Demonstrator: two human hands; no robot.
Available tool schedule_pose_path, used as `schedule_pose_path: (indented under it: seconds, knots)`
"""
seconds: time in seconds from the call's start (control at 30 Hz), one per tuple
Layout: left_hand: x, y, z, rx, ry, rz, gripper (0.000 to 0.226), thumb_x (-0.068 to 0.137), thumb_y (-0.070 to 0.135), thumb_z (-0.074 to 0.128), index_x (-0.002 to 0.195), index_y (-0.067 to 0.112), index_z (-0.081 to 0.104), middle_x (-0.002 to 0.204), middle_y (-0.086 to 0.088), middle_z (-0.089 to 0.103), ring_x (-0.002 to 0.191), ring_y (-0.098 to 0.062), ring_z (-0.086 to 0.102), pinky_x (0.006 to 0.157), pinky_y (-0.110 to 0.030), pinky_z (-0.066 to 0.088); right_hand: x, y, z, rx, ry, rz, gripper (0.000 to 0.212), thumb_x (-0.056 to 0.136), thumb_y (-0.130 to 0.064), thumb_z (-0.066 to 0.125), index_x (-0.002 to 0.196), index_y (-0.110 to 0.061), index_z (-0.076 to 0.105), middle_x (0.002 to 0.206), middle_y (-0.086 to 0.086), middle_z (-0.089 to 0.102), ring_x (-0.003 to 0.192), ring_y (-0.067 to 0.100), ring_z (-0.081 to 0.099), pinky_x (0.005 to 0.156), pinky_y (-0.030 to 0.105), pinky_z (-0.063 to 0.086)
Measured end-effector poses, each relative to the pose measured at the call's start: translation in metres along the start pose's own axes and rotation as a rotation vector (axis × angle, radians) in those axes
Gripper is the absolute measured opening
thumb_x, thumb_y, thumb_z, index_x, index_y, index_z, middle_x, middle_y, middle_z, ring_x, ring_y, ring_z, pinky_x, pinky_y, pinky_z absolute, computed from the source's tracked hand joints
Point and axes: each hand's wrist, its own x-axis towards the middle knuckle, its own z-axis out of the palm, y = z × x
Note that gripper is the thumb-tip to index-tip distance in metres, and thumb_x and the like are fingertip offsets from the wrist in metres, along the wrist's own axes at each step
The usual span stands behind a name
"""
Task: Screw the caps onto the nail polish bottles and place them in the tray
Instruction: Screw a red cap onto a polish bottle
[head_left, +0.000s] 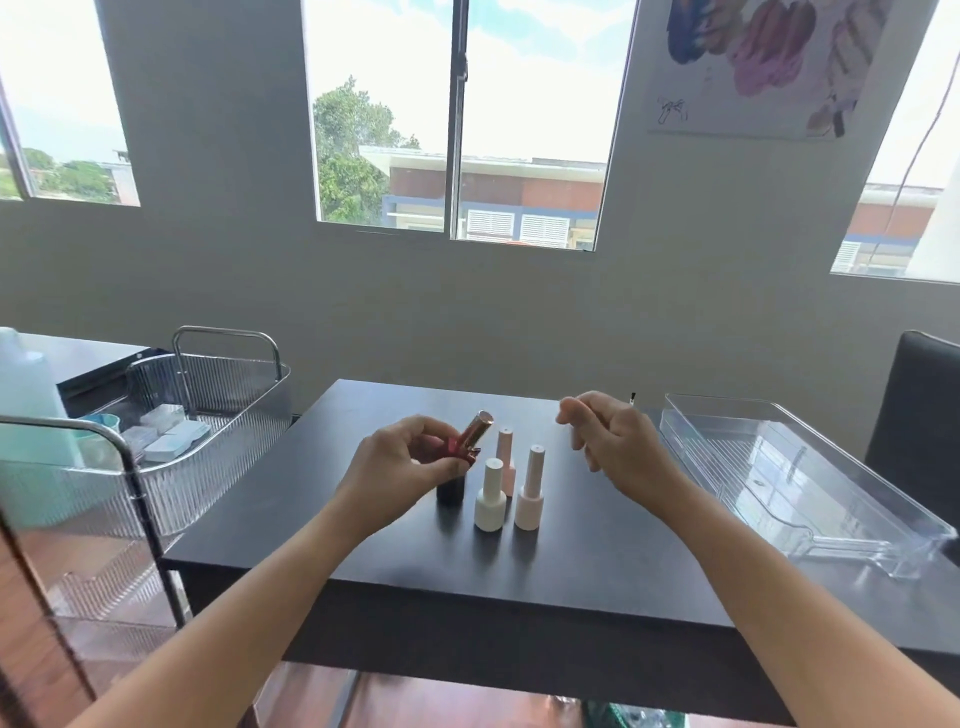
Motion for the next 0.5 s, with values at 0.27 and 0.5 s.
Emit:
schedule_pose_path:
  seconds: [0.27,0.5]
  knots:
    - [-0.013,-0.033,0.010,-0.006,-0.019,-0.154,0.035,0.050,0.049,0.085,0.082,0.040,0.074,0.081,0.005,0.077,0.078,-0.012,0.073,0.076,-0.037,0.060,0.011,0.070,-0.002,-0.072,0.222,0.268,0.025,0.097,-0.026,0.054,0.075,-0.021,0.063,0.064,-0.002,0.063,0.062,0.023,0.060,0.070,0.039,0.051]
    - [-0.016,-0.041,0.013,0.096,-0.046,-0.140,0.023,0.066,0.030,0.090,0.085,0.031,0.076,0.069,0.022,0.072,0.060,0.010,0.058,0.065,-0.018,0.042,0.026,0.111,-0.001,-0.133,0.336,0.455,0.027,0.087,-0.024,0.067,0.107,-0.007,0.059,0.095,0.007,0.064,0.095,0.030,0.063,0.075,0.029,0.040]
